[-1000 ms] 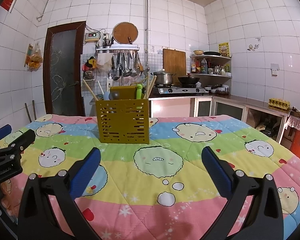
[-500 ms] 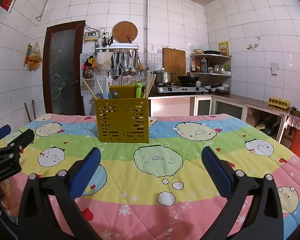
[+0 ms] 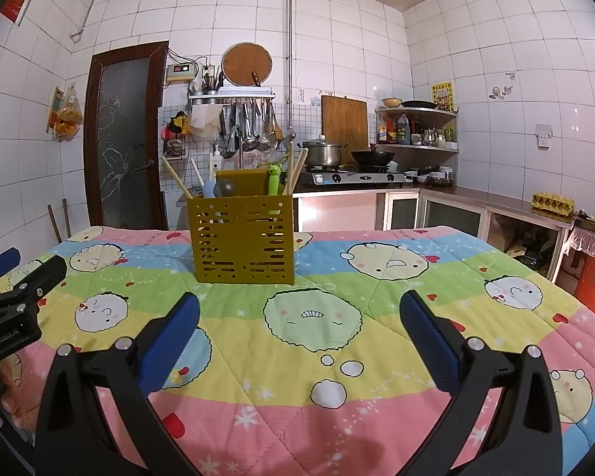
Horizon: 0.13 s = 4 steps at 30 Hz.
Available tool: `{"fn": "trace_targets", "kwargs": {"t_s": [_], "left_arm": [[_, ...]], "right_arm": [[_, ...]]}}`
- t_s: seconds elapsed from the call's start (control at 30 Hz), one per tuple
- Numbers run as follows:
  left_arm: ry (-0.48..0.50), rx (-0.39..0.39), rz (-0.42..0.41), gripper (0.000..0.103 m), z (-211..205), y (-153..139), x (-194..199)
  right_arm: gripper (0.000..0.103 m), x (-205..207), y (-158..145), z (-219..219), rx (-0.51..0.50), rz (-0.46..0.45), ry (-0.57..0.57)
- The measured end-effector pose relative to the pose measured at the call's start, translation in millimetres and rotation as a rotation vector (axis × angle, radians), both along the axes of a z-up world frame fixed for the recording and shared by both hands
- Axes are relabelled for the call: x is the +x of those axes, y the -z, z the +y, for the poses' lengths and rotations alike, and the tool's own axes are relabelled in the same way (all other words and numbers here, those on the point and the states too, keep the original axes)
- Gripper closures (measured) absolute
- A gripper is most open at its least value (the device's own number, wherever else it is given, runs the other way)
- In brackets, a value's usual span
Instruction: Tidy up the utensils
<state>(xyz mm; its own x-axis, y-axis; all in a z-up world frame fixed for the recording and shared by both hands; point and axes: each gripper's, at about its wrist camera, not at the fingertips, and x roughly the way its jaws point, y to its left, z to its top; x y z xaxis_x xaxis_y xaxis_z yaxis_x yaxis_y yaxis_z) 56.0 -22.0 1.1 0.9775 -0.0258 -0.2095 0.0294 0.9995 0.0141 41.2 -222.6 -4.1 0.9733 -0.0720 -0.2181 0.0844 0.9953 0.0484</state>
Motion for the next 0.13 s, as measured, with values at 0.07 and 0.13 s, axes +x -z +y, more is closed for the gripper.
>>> {"fn": "trace_targets", "kwargs": {"t_s": [0.07, 0.13], "left_arm": [[-0.001, -0.003, 0.000, 0.005, 0.5, -0.3, -0.6], [-0.001, -0.005, 0.000, 0.005, 1.1, -0.5, -0.8]], "right_arm": [[0.004, 0.1, 0.2, -0.2, -0.001, 0.002, 0.002], [0.004, -0.4, 0.1, -0.8, -0.001, 0.001, 0.002]]}}
